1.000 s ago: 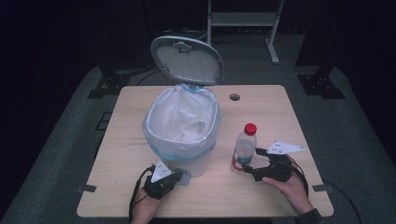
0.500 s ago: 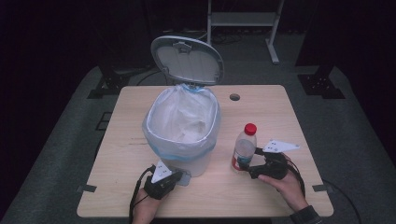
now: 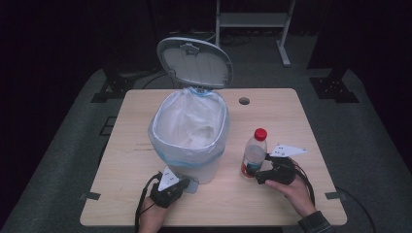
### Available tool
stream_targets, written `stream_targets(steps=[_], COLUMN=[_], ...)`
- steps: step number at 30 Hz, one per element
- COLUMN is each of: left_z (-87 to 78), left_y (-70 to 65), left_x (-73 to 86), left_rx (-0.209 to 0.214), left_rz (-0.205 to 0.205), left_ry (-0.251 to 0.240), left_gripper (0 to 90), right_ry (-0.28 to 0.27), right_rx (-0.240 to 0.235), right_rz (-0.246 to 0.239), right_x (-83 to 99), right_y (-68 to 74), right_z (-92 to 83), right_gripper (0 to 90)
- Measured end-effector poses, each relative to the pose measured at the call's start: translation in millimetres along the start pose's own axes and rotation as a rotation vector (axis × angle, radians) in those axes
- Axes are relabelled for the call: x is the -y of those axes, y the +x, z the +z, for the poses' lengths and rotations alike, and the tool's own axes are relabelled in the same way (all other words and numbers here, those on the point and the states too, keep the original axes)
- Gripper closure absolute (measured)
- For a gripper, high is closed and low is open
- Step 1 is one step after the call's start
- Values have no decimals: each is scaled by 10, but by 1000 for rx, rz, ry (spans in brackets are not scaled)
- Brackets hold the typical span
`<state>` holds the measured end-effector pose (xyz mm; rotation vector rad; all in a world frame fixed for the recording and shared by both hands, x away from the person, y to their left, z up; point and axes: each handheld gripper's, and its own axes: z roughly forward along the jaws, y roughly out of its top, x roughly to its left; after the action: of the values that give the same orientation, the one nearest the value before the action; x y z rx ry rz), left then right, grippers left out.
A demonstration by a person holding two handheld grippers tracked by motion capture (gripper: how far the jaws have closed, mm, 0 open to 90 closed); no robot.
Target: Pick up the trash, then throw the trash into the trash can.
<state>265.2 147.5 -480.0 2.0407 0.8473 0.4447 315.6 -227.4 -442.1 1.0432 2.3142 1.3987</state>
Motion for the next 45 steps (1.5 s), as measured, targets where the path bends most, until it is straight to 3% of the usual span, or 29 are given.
stream_targets(steps=[11, 13, 25, 45], left_z=[0, 1, 1, 1], left_y=[6, 7, 5, 8], left_x=[0, 0, 0, 0], left_rx=[5, 6, 4, 6], left_rz=[-4, -5, -4, -7], left_ry=[0, 0, 0, 0], left_gripper=[889, 889, 890, 890], right_ry=[20, 16, -7, -18], right_rx=[1, 5, 21, -17], right_rz=[-6, -9, -38, -79], right_x=[4, 6, 1, -93], right_y=[8, 9, 24, 87], right_z=[70, 73, 65, -47], right_gripper=[154, 218, 272, 280])
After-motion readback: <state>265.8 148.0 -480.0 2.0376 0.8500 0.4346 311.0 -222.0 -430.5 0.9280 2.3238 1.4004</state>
